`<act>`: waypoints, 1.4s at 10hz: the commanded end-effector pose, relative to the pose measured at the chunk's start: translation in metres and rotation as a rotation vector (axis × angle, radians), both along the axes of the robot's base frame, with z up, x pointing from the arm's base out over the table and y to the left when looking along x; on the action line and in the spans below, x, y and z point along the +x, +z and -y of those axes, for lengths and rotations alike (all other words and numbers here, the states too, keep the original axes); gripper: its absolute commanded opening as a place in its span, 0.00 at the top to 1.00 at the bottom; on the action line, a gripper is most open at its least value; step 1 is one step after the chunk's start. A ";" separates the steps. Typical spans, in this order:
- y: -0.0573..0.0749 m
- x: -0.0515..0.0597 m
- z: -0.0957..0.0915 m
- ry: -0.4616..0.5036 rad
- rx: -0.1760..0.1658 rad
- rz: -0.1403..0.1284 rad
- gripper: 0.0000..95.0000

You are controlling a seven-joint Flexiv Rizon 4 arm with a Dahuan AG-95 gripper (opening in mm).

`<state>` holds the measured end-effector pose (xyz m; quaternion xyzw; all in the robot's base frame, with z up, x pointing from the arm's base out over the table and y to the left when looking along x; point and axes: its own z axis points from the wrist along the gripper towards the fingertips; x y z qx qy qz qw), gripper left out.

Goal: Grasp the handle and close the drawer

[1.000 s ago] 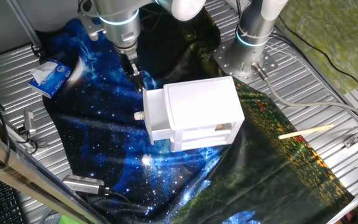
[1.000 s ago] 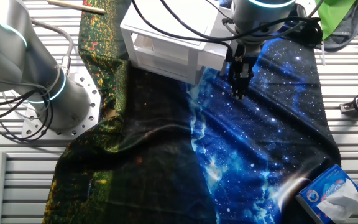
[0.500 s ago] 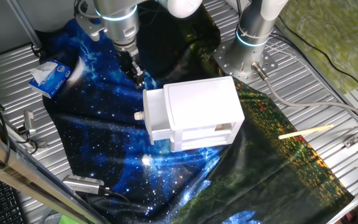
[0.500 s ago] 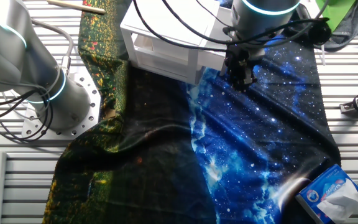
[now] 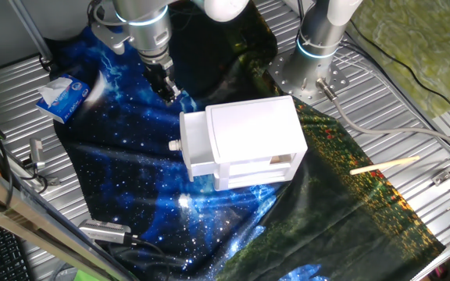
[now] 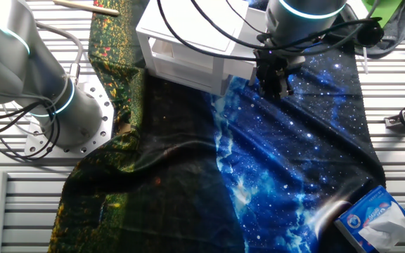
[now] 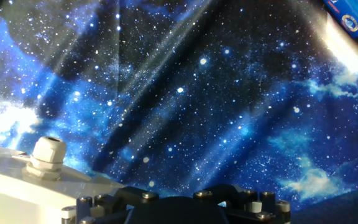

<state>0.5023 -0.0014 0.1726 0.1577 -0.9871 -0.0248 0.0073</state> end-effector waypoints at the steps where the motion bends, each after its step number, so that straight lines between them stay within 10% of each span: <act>1: 0.000 0.002 0.000 -0.006 -0.001 -0.004 1.00; 7: 0.003 0.067 -0.011 -0.251 0.021 -0.103 1.00; 14: 0.004 0.131 -0.047 -0.314 0.061 -0.136 1.00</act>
